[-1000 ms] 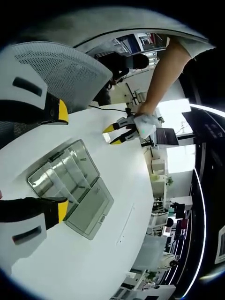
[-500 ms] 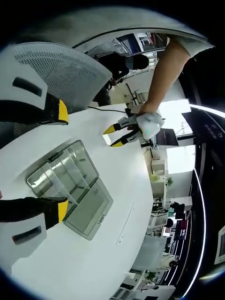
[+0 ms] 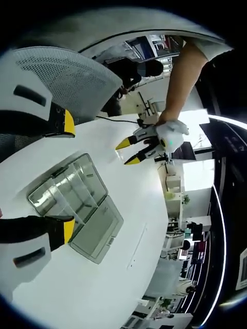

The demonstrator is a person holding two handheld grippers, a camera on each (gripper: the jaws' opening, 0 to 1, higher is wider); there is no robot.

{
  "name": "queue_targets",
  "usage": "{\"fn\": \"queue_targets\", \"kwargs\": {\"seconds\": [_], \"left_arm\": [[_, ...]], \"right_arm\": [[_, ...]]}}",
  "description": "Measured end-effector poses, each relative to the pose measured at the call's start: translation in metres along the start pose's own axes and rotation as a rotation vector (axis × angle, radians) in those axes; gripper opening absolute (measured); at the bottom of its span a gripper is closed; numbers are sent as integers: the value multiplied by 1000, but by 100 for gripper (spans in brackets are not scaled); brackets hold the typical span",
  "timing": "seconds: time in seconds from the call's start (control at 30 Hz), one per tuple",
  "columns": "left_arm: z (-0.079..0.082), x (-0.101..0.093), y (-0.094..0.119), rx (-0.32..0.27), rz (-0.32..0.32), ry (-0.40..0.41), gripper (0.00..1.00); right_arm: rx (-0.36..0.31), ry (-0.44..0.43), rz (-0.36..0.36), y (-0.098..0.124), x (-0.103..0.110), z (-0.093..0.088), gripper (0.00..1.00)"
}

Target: Insert the divider into the dual guide fixture by aligning both edges with the guide slots and pushing it downward to the bottom, including one-sided entry, uneven engagement, binding, and posture correction.

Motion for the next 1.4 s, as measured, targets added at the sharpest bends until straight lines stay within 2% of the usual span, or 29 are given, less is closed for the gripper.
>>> {"fn": "queue_targets", "kwargs": {"seconds": [0.87, 1.4], "left_arm": [[72, -14, 16, -157, 24, -113, 28], [100, -24, 17, -225, 41, -150, 28]], "right_arm": [[-3, -30, 6, -2, -3, 0, 56], [-19, -55, 5, -3, -6, 4, 52]]}}
Point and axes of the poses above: the point that each gripper's makers call its tool centre point, and the gripper's own axes: y roughly backward along the fingers, x roughly to its left, z roughly out of its top, the point moved 10 cm from there along y, roughly backward along the fingers, and after that the axes turned 1 degree about -y, right-handed, at the moved point
